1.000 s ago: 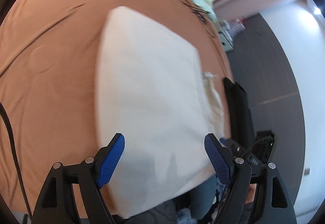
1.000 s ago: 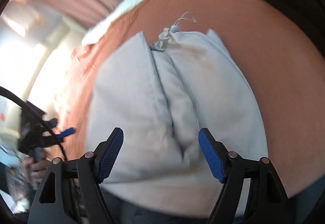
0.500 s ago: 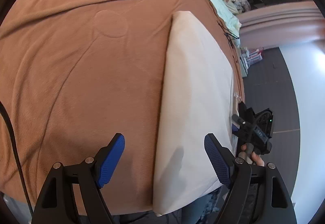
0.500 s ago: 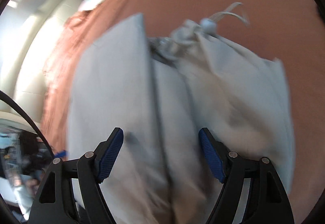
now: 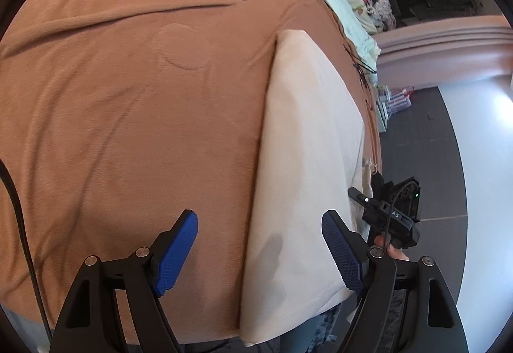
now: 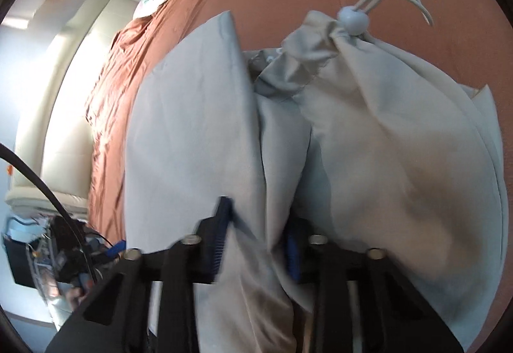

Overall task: Fold large clothes
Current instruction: 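Move both tools to the edge of the folded jacket bundle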

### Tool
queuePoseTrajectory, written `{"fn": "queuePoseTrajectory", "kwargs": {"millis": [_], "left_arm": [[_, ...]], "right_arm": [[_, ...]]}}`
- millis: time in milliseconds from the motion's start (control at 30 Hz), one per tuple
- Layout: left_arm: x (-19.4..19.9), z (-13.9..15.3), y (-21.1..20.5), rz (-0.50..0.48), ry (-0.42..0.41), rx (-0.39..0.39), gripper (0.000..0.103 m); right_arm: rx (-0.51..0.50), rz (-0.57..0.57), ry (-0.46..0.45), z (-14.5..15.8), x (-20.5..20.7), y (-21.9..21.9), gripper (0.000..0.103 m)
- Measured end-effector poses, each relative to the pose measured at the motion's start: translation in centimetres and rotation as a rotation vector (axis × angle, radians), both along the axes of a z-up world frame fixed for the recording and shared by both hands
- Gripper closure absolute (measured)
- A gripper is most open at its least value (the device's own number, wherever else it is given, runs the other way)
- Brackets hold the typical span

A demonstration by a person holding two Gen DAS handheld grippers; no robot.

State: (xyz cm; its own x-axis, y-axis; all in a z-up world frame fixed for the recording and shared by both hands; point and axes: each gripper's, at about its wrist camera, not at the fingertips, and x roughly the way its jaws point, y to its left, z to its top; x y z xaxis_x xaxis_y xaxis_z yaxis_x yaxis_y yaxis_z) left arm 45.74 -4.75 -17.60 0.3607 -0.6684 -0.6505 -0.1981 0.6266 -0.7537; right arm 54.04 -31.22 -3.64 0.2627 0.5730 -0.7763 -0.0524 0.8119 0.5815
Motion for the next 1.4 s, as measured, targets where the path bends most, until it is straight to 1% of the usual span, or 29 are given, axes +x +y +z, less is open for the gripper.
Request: {"fn": "queuePoseTrajectory", "kwargs": {"millis": [33, 67, 167, 200, 333, 367, 400, 500, 700, 800, 900, 1000, 1167, 1233, 1300, 1400], "left_arm": [[0.2, 0.1, -0.6, -0.015, -0.004, 0.002, 0.024], [0.5, 0.1, -1.0, -0.024, -0.006, 0.004, 0.025], [1.1, 0.0, -2.4, -0.059, -0.012, 0.014, 0.027], [1.2, 0.0, -2.8, -0.069, -0.013, 0.018, 0.029], [1.7, -0.1, -3.9, -0.106, -0.016, 0.026, 0.034], [1.7, -0.1, -4.3, -0.120, -0.015, 0.024, 0.037], [1.8, -0.1, -4.5, -0.128, -0.014, 0.025, 0.041], [1.9, -0.1, -5.4, -0.159, -0.010, 0.032, 0.046], [1.7, 0.6, -7.4, -0.217, -0.038, 0.057, 0.047], [1.6, 1.1, -8.5, -0.249, -0.055, 0.057, 0.050], [1.5, 1.7, -8.9, -0.263, -0.075, 0.063, 0.051], [1.5, 1.9, -9.1, -0.273, -0.087, 0.096, 0.051], [1.5, 0.5, -9.3, -0.288, -0.044, 0.101, 0.051], [1.4, -0.5, -10.0, -0.306, -0.018, 0.108, 0.051], [1.2, -1.2, -10.7, -0.322, -0.001, 0.092, 0.051], [1.2, -1.3, -11.3, -0.340, 0.007, 0.088, 0.051]], "right_arm": [[-0.028, 0.004, -0.013, 0.4, -0.1, 0.5, 0.094], [-0.067, 0.007, -0.032, 1.0, -0.3, 1.1, 0.097], [-0.178, 0.017, -0.106, 4.0, -1.8, 3.1, 0.099], [-0.196, 0.018, -0.127, 4.9, -2.2, 3.5, 0.099], [-0.224, 0.012, -0.191, 8.0, -4.1, 4.4, 0.100], [-0.230, 0.013, -0.202, 8.2, -4.4, 5.6, 0.100], [-0.235, 0.013, -0.213, 8.7, -4.8, 5.8, 0.100], [-0.245, 0.011, -0.238, 9.7, -7.1, 4.8, 0.100], [-0.252, -0.034, -0.257, 9.9, -10.3, 3.7, 0.100], [-0.266, -0.063, -0.261, 10.2, -12.1, 2.0, 0.100], [-0.264, -0.104, -0.246, 9.8, -13.1, 0.4, 0.100], [-0.271, -0.151, -0.229, 8.9, -14.0, -1.1, 0.100], [-0.274, -0.212, -0.198, 7.1, -15.3, -3.6, 0.100], [-0.307, -0.222, -0.170, 5.7, -15.4, -3.7, 0.100], [-0.322, -0.233, -0.148, 4.3, -15.4, -3.9, 0.100], [-0.312, -0.251, -0.138, 3.8, -15.4, -3.8, 0.100]]}}
